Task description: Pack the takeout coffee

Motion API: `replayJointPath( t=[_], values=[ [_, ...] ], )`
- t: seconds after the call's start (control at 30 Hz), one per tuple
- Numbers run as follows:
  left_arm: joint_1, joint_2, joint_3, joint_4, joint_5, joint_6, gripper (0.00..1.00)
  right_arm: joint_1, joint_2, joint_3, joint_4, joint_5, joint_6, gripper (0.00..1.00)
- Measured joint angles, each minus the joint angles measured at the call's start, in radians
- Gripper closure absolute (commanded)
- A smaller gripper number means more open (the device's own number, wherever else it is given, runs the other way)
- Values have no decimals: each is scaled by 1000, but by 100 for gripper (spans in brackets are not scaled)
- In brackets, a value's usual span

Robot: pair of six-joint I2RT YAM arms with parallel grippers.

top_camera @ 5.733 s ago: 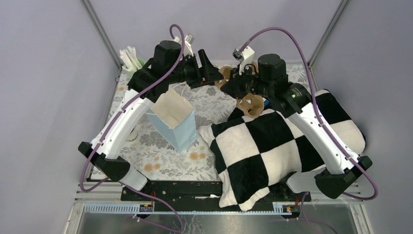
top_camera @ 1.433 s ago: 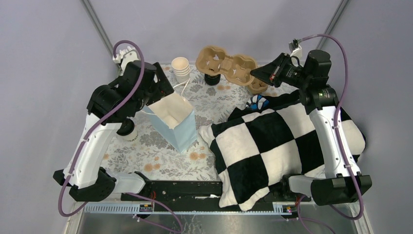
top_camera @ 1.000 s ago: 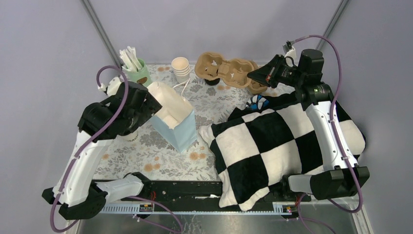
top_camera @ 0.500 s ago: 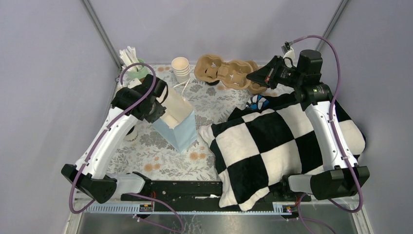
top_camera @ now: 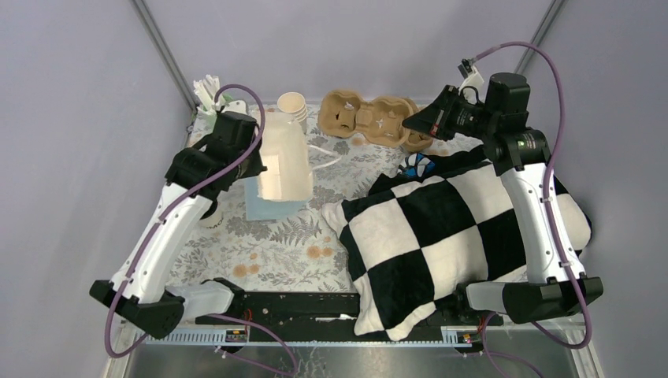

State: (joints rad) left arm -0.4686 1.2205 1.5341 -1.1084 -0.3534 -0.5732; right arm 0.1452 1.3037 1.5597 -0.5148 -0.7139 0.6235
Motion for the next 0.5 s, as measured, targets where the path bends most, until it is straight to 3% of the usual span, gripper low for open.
replayJointPath(
  t=[0.27,0.5],
  values=[
    [-4,-97,-45,107,44,349,100,31,-4,155,-164,111,-208,100],
    [-31,-148,-166,201,203,476,100,246,-33,283,-257,191,-441,100]
  ],
)
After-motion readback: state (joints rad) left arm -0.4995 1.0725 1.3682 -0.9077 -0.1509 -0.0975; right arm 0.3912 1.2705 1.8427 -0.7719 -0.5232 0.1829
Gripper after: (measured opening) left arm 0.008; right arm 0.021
